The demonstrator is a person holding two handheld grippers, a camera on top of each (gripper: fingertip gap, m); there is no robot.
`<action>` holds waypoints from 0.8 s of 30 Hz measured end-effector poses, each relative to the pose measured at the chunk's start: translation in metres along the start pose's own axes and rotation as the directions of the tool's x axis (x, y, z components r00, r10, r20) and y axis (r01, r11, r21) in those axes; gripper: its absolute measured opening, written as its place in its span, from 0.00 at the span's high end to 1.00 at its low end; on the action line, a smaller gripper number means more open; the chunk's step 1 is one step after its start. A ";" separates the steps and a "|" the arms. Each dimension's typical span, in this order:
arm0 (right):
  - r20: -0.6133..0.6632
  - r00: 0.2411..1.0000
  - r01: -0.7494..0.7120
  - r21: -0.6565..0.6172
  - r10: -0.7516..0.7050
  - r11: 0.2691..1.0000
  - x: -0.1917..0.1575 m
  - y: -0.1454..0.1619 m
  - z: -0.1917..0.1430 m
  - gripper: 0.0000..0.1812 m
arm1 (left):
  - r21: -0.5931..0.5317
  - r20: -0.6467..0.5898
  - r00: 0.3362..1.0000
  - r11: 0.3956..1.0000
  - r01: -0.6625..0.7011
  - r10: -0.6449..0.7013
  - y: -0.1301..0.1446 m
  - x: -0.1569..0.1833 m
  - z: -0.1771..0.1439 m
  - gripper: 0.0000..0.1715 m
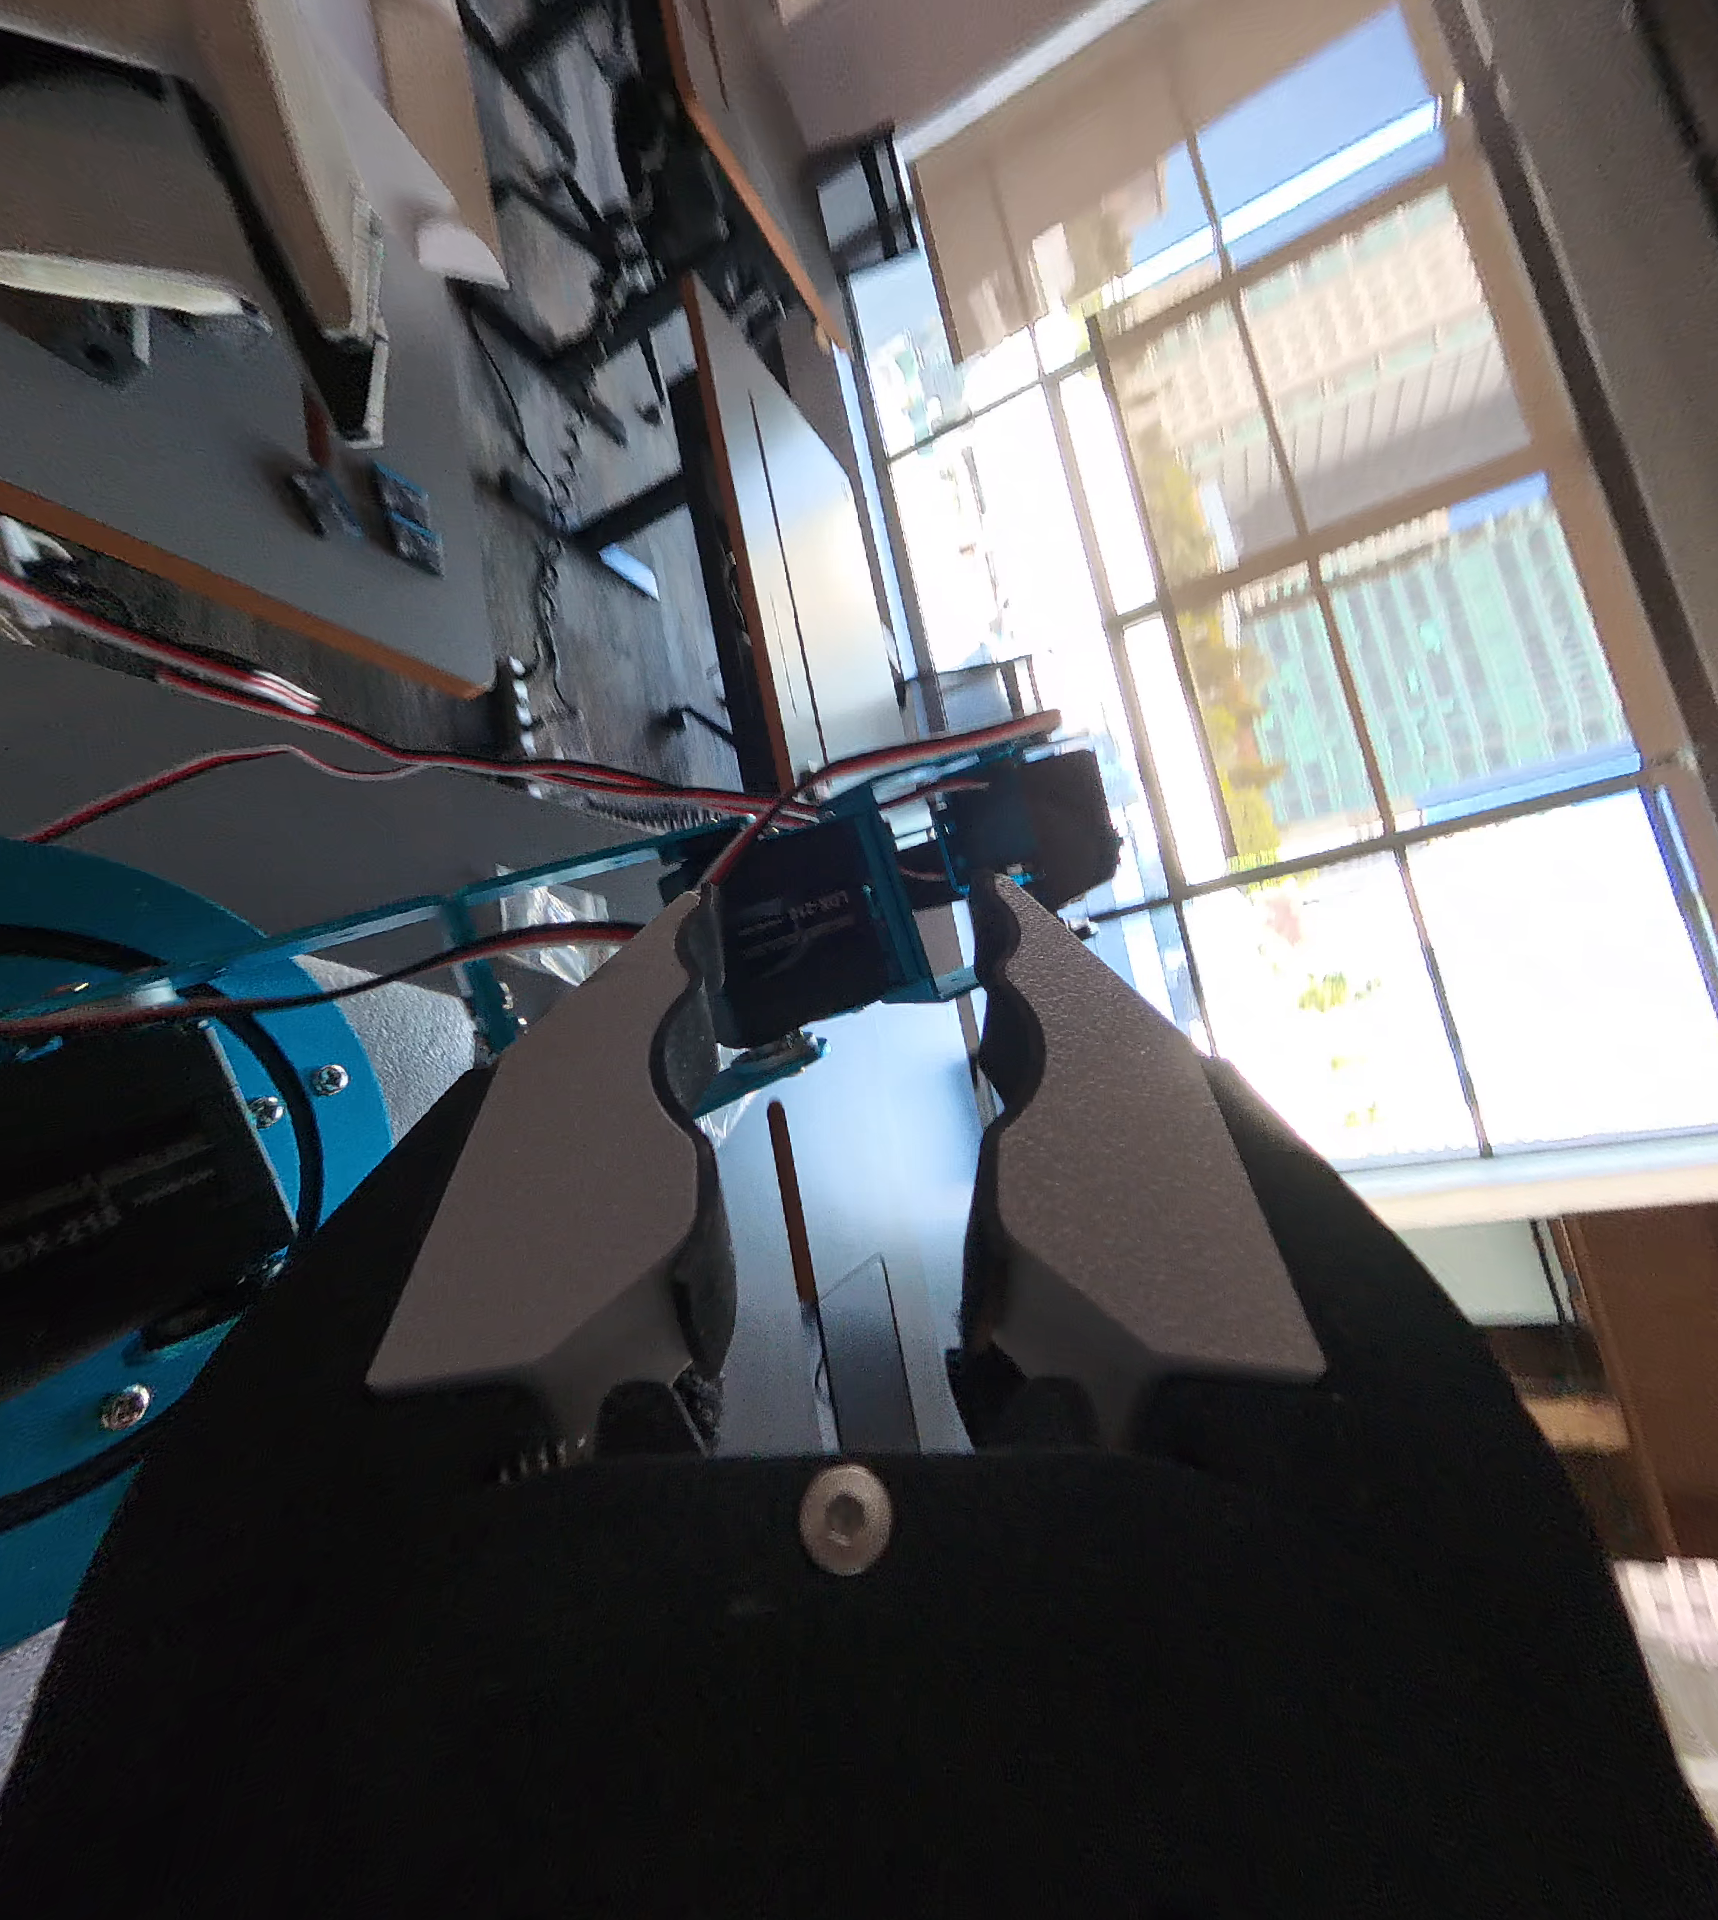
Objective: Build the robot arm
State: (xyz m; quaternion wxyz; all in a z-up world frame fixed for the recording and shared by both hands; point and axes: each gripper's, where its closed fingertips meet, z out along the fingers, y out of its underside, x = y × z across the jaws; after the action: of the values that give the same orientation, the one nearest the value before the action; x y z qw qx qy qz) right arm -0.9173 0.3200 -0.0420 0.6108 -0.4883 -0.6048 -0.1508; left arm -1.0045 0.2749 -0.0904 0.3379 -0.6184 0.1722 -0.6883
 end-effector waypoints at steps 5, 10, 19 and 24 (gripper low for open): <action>-0.036 0.995 -0.090 -0.078 0.088 0.993 0.008 0.008 -0.007 0.76 | -0.007 0.008 0.999 0.999 -0.049 0.049 0.006 -0.010 -0.001 0.91; -0.142 0.943 -0.314 -0.090 0.300 0.945 0.019 0.023 -0.031 0.82 | -0.002 0.066 0.989 0.991 -0.135 0.135 0.017 -0.019 -0.005 0.90; -0.343 0.797 -0.530 -0.002 0.498 0.848 0.036 0.047 -0.061 0.87 | 0.017 -0.011 0.985 0.985 -0.172 0.172 0.011 0.001 -0.013 0.90; -0.359 0.817 -0.478 0.016 0.452 0.878 0.040 0.035 -0.069 0.89 | -0.005 0.007 0.982 0.982 -0.188 0.188 0.005 0.006 -0.012 0.89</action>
State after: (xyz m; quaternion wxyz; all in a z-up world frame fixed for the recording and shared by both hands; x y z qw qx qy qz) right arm -0.8407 0.2986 -0.0068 0.7084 -0.6085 -0.3419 -0.1046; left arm -1.0148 0.2653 -0.0913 0.4005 -0.6025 0.2303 -0.6507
